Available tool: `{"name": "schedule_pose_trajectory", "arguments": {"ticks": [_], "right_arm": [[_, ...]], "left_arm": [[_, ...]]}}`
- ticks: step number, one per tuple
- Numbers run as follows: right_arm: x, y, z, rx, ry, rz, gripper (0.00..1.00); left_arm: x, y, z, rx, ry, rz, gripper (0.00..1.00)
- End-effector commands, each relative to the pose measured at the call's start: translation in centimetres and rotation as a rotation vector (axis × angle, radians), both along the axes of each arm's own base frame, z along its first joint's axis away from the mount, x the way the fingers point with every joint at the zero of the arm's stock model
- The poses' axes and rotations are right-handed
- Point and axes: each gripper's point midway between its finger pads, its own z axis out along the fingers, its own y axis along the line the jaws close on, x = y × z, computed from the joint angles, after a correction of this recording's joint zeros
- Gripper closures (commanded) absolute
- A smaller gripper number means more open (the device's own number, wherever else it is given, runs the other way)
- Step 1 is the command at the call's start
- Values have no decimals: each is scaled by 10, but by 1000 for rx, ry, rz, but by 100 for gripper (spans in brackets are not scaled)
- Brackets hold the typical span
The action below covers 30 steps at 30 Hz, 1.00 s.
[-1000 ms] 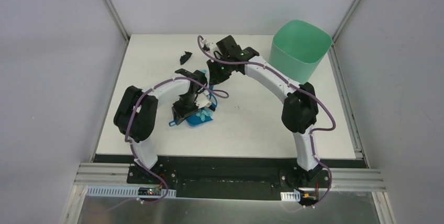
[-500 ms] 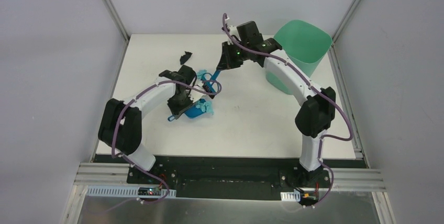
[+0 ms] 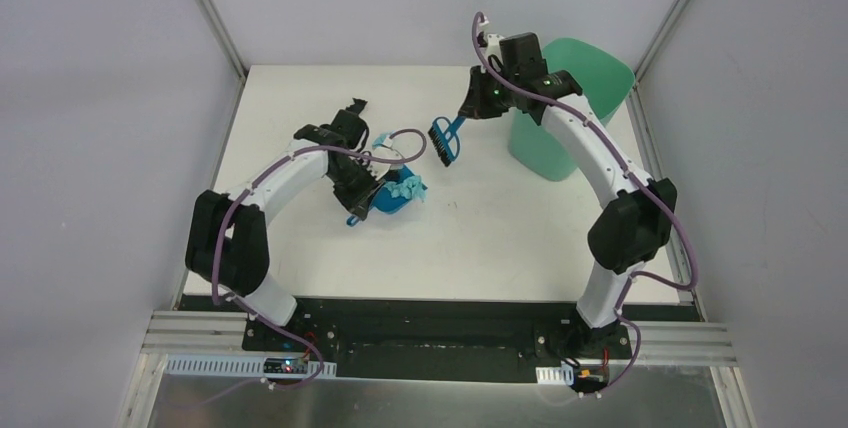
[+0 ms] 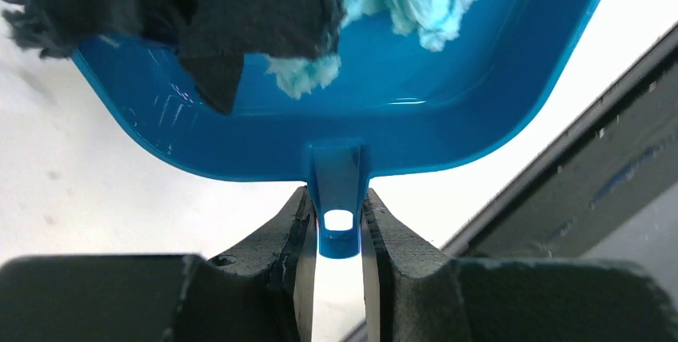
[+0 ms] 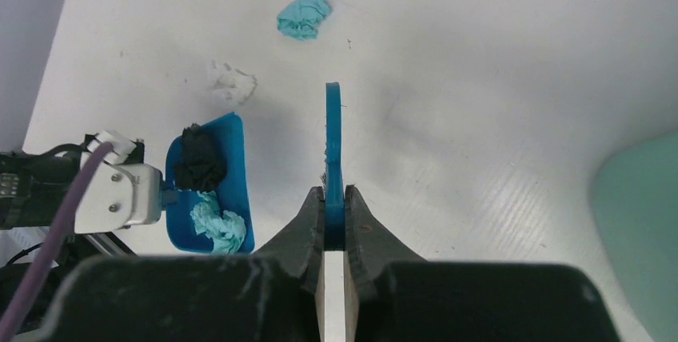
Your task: Sweep away the paper scraps from the table
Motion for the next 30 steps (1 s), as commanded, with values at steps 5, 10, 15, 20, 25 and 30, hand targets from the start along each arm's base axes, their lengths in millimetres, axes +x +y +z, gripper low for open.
{"name": "schedule_pose_trajectory", "arguments": {"ticks": [5, 10, 15, 20, 25, 30], "right_arm": [[-13, -20, 18, -57, -82, 40, 100], [-30, -20, 39, -23, -145, 80, 100], [-41, -45, 104, 32, -288, 66, 100], [-22, -102, 167, 16, -480, -92, 100], [0, -154, 181, -120, -571, -256, 100], [5, -174, 176, -133, -562, -290, 100]], "left_arm": [[35, -27, 6, -116, -90, 5, 100], [39, -35, 14, -136, -87, 2, 100], [22, -49, 22, -98, -67, -34, 100], [15, -42, 27, -2, -69, -45, 100], [14, -26, 34, 76, -87, -31, 100], [8, 5, 30, 221, -90, -31, 100]]}}
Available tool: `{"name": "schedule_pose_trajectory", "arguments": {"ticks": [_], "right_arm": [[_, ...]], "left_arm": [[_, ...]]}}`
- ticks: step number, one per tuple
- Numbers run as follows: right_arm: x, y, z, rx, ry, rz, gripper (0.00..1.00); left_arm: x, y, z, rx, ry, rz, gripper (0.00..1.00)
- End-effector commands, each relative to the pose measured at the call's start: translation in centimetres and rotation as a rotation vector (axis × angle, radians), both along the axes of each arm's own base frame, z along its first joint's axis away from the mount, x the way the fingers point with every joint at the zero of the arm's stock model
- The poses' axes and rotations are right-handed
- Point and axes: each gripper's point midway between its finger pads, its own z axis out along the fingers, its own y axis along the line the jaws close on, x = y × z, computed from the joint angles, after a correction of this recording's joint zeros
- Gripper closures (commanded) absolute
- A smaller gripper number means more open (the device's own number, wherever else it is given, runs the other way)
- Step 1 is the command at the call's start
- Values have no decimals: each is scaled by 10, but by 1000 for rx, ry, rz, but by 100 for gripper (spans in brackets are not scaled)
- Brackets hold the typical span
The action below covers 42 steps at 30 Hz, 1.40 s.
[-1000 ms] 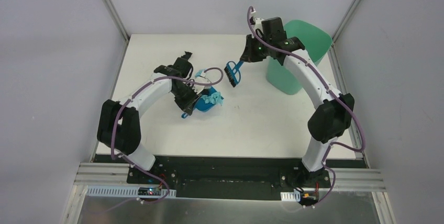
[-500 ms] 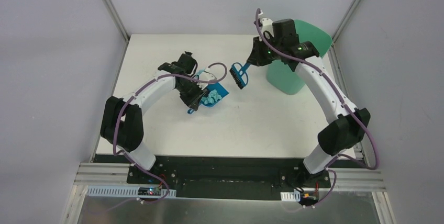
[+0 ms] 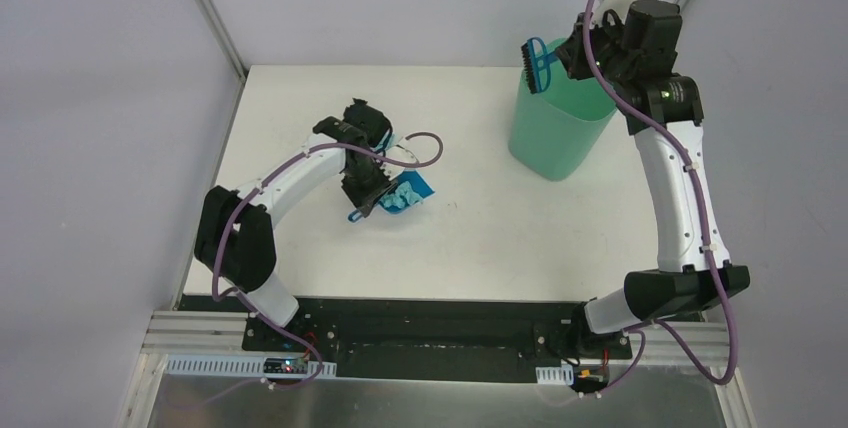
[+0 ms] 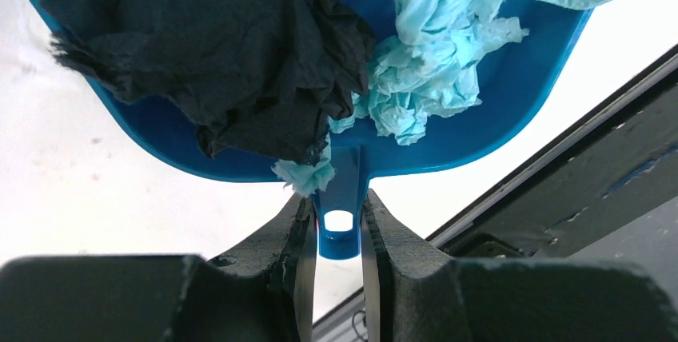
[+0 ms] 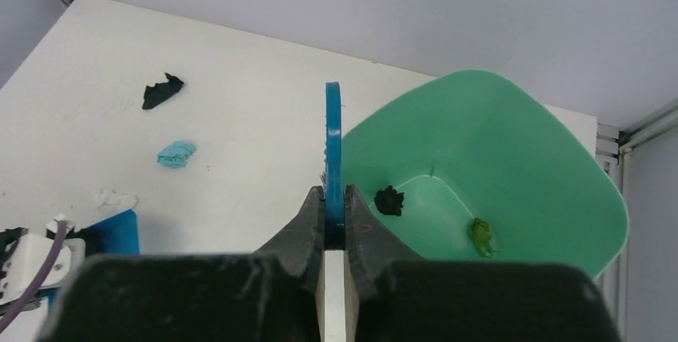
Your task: Sweep away the paper scraps from the table
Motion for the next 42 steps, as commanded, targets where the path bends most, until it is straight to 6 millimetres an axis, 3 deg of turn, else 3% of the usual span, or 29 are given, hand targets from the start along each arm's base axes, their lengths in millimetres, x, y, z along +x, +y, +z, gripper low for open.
{"name": "schedule_pose_trajectory", "arguments": {"ticks": [1, 8, 12, 17, 21, 29, 36, 42], "right_arm": [[4, -11, 3, -18, -31, -12, 100], [3, 31, -24, 35, 27, 133, 100], [-7, 96, -60, -94, 75, 317, 100], [0, 169, -123, -163, 169, 503, 100], [8, 220, -166, -174, 254, 591, 100], [12, 308, -215, -232, 294, 697, 100], [17, 352, -243, -283, 246, 696, 100], [-7, 381, -272, -250, 325, 754, 100]], "left_arm": [[-4, 35, 12, 147, -54, 10, 100], [-43, 84, 6, 272, 73, 88, 100], [-71, 103, 3, 297, 168, 124, 100], [-84, 128, -7, 286, 224, 195, 100], [-82, 142, -11, 269, 223, 232, 100], [-81, 155, -26, 270, 259, 248, 100], [-73, 161, -48, 307, 289, 235, 100], [-53, 163, -69, 333, 296, 225, 100]]}}
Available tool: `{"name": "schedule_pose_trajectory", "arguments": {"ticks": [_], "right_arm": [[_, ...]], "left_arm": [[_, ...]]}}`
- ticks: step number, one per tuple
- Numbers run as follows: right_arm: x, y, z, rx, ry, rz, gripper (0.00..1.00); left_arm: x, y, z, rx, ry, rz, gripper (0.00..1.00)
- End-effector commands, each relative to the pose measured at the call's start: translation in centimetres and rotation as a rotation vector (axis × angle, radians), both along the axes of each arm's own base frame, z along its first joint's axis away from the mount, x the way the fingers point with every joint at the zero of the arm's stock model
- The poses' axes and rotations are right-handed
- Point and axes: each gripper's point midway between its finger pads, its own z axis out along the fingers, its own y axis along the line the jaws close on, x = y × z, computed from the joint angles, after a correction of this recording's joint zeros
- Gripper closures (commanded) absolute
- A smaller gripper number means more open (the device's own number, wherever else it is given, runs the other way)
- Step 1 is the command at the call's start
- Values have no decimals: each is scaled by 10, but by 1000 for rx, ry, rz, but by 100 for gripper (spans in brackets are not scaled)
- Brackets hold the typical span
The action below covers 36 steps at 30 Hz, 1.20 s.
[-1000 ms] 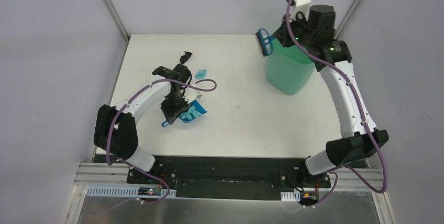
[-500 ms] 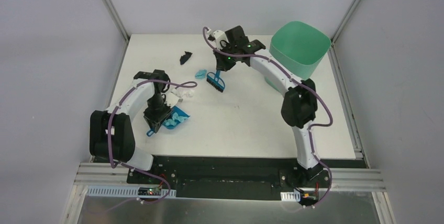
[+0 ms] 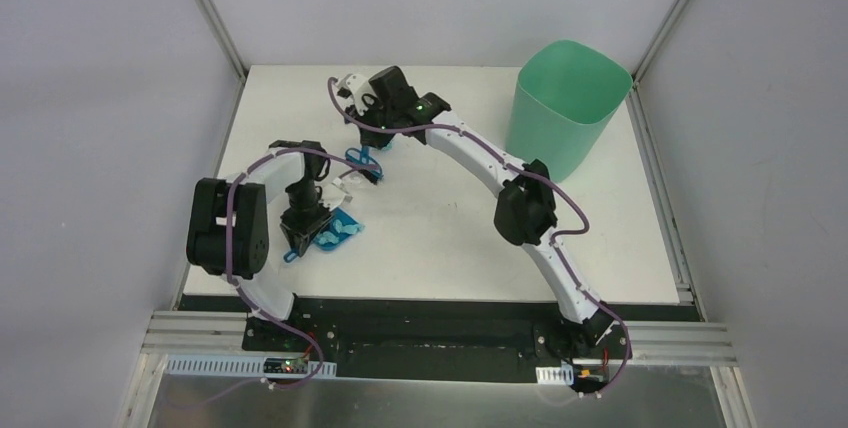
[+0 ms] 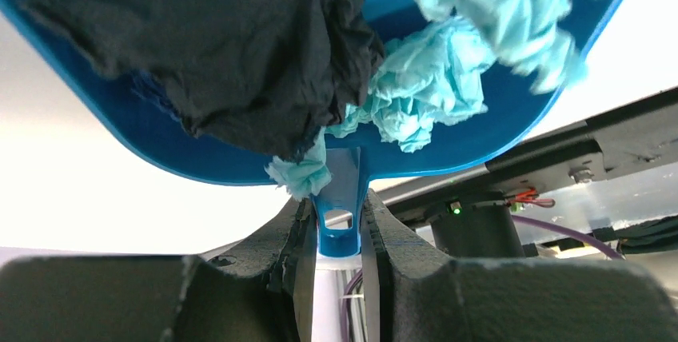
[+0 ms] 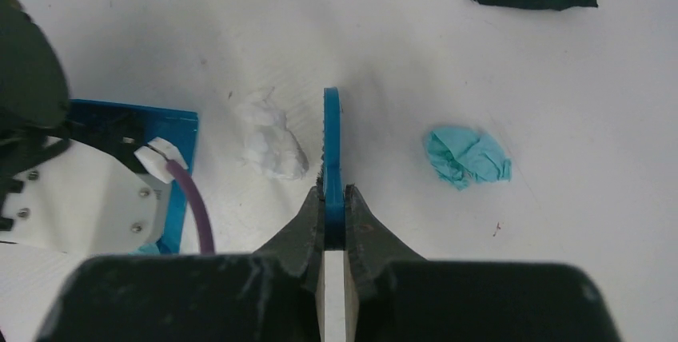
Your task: Sweep away the paper scraps from the table
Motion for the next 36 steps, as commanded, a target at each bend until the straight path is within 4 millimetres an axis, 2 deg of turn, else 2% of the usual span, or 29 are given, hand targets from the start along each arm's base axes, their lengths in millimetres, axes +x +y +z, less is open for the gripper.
{"name": "schedule_pose_trajectory", "arguments": {"ticks": [1, 7, 12, 16, 21, 26, 32, 36], "right_arm": [[-13, 17, -4, 43, 68, 17, 100], [-62, 21, 15, 141, 283, 107, 100], [-82, 10, 37, 158, 332, 121, 100], [-90, -1, 62, 175, 309, 117, 100], [-86, -14, 86, 179, 237, 85, 100], [-68, -40, 107, 158, 131, -3, 100], [-38, -87, 135, 174, 64, -125, 100], [-28, -132, 174, 209, -16, -194, 100]], "left_arm": [[25, 5, -13, 20, -46, -29, 100], [33, 6, -21, 26, -83, -42, 100], [41, 5, -20, 21, -129, -39, 100], [49, 3, -17, 3, -180, -41, 100], [56, 0, -12, -15, -233, -51, 100], [59, -9, -2, -77, -292, -77, 100], [67, -20, 16, -149, -368, -103, 100], [71, -30, 34, -202, -400, -97, 100]]}}
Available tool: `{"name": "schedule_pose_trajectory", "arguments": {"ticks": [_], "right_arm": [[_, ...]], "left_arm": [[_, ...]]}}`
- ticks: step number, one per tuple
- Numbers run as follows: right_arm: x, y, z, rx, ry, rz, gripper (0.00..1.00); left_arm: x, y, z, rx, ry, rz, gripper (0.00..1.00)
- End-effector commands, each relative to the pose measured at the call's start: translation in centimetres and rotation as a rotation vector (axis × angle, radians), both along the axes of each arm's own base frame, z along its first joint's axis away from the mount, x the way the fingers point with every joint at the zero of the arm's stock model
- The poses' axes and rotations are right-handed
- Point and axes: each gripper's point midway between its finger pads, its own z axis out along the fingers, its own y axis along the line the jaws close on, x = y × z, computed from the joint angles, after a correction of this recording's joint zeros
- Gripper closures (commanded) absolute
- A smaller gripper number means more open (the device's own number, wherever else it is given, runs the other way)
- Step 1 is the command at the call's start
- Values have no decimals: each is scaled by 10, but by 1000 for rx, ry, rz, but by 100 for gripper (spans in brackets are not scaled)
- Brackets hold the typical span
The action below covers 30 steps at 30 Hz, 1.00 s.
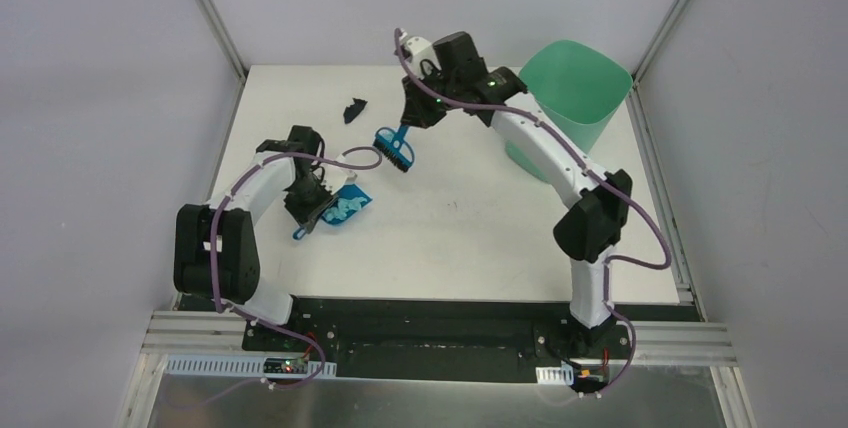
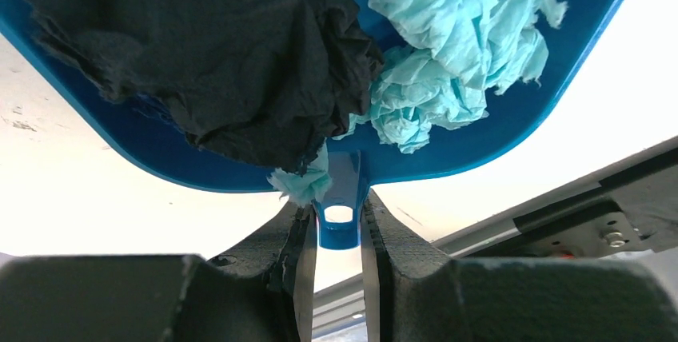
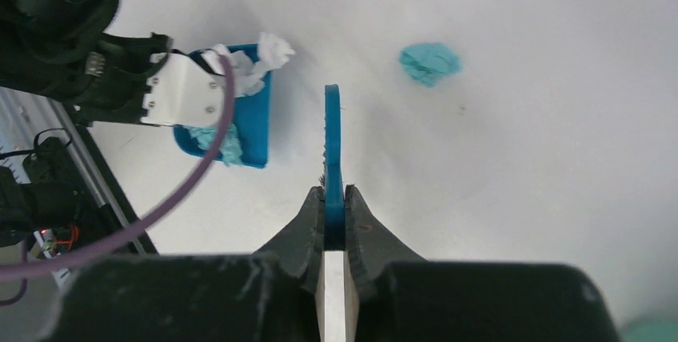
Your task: Sweep away the paper scraps from the table
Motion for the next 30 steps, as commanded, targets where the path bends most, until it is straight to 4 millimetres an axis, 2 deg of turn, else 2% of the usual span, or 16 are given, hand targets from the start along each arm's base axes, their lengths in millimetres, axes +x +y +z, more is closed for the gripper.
{"name": "schedule_pose_trajectory", "arguments": {"ticks": [1, 4, 7, 10, 14, 17, 19, 22, 30], "right_arm": [[15, -61, 76, 62, -165, -121, 100], [28, -111, 116, 68, -271, -266, 100], [33, -165, 163, 76, -389, -403, 100], [39, -222, 190, 49, -479, -544, 100], [52, -298, 191, -105, -571, -733, 100], [61, -338, 183, -161, -560, -814, 100], [67, -352, 170, -184, -525, -836, 100], [76, -361, 145, -219, -456, -841, 100], [89, -346, 72, -282, -215, -747, 100]], "left_arm": [[17, -17, 32, -101, -92, -24, 100], [21, -25, 48, -138, -105, -21, 100], [24, -30, 57, -114, -105, -40, 100], [26, -36, 67, -104, -116, -63, 100], [26, -49, 79, -101, -156, -91, 100], [20, -62, 90, -114, -173, -109, 100], [16, -69, 96, -122, -186, -121, 100], [11, -75, 101, -136, -195, -131, 100], [-2, -81, 106, -174, -202, -134, 100]]}}
